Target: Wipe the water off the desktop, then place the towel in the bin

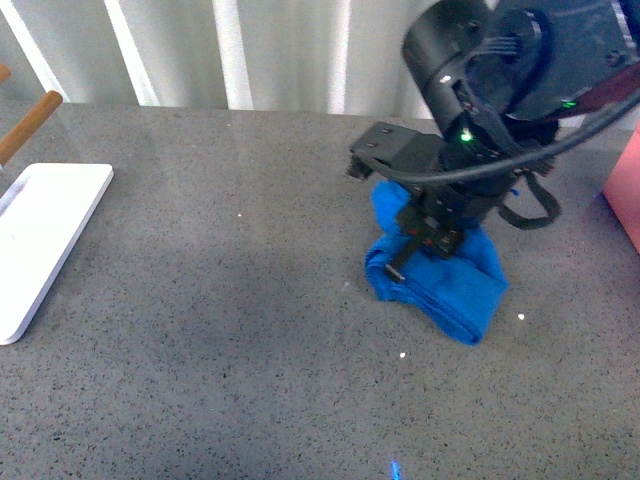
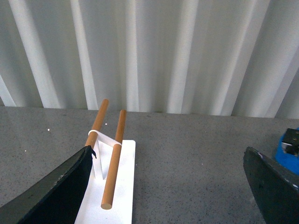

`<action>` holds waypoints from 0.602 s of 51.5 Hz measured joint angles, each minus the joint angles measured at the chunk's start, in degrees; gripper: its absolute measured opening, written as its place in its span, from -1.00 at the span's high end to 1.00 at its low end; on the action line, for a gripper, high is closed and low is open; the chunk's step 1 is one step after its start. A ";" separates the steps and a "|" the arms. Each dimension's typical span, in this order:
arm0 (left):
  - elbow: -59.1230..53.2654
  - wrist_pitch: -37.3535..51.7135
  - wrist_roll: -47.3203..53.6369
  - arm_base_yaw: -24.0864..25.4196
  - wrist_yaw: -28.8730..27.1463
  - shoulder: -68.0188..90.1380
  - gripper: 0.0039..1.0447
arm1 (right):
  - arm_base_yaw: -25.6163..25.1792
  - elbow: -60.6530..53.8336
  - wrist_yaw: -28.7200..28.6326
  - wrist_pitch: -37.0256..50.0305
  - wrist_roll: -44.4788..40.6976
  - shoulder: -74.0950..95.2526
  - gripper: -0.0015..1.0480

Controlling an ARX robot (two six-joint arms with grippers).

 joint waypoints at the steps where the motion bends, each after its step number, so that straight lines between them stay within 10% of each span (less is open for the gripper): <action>1: 0.00 0.00 0.00 0.00 0.00 0.00 -0.87 | 1.22 1.27 -0.76 -0.35 0.52 0.52 0.88; 15: 0.00 0.00 0.02 0.00 0.00 0.00 -0.87 | 12.81 3.56 -8.13 -2.29 6.27 0.31 0.88; 31: 0.00 0.00 0.02 0.00 0.02 0.00 -0.87 | 10.40 -8.94 -2.86 -0.57 16.52 -13.07 0.88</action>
